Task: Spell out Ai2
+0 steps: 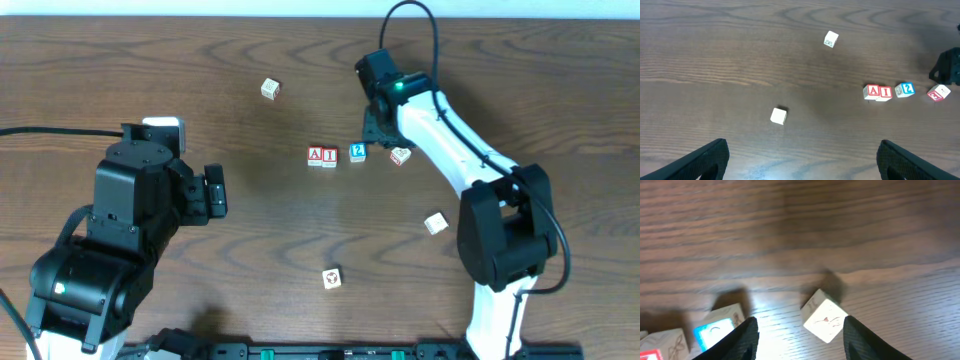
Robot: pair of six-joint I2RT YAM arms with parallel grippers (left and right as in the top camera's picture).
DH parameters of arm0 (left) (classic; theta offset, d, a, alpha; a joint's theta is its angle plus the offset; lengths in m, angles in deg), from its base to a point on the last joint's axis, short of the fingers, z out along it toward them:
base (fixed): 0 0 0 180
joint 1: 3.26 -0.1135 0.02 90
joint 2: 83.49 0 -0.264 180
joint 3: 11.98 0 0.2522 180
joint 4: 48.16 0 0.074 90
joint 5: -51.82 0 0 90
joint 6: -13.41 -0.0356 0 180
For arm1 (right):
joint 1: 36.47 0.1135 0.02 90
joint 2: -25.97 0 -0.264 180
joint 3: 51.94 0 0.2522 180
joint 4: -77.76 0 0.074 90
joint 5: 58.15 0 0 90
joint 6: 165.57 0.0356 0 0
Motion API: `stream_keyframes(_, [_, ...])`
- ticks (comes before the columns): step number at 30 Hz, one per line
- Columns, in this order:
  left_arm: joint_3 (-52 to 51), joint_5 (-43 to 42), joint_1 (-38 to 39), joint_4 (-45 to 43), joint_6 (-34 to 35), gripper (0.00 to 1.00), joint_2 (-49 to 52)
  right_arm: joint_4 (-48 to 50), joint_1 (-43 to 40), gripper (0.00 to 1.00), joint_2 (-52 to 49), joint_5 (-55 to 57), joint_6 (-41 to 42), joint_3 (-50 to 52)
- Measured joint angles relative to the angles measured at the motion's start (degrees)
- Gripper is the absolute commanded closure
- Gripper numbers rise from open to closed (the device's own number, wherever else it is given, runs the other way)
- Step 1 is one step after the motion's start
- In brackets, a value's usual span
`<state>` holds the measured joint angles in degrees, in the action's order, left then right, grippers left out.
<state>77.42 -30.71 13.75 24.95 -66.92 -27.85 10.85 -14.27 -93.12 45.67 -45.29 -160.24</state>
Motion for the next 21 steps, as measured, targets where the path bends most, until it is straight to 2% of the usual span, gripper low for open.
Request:
stream_keyframes(14, [0.00, -0.68, 0.00, 0.00, 0.66, 0.05, 0.00, 0.02, -0.04, 0.50, 0.00, -2.01, 0.76, 2.05])
stream_keyframes(18, [0.00, -0.87, 0.00, 0.00, 0.66, 0.05, 0.00, 0.85, 0.72, 0.55, 0.00, -2.51, 1.29, 3.13])
stream_keyframes(20, [0.00, -0.92, 0.00, 0.00, 0.66, 0.05, 0.00, 1.99, 1.29, 0.64, 0.00, -2.75, 1.55, 4.37])
stream_keyframes(21, [0.00, -1.03, 0.00, 0.00, 0.66, 0.05, 0.00, 2.32, 1.70, 0.65, 0.00, -2.86, 1.81, 5.09])
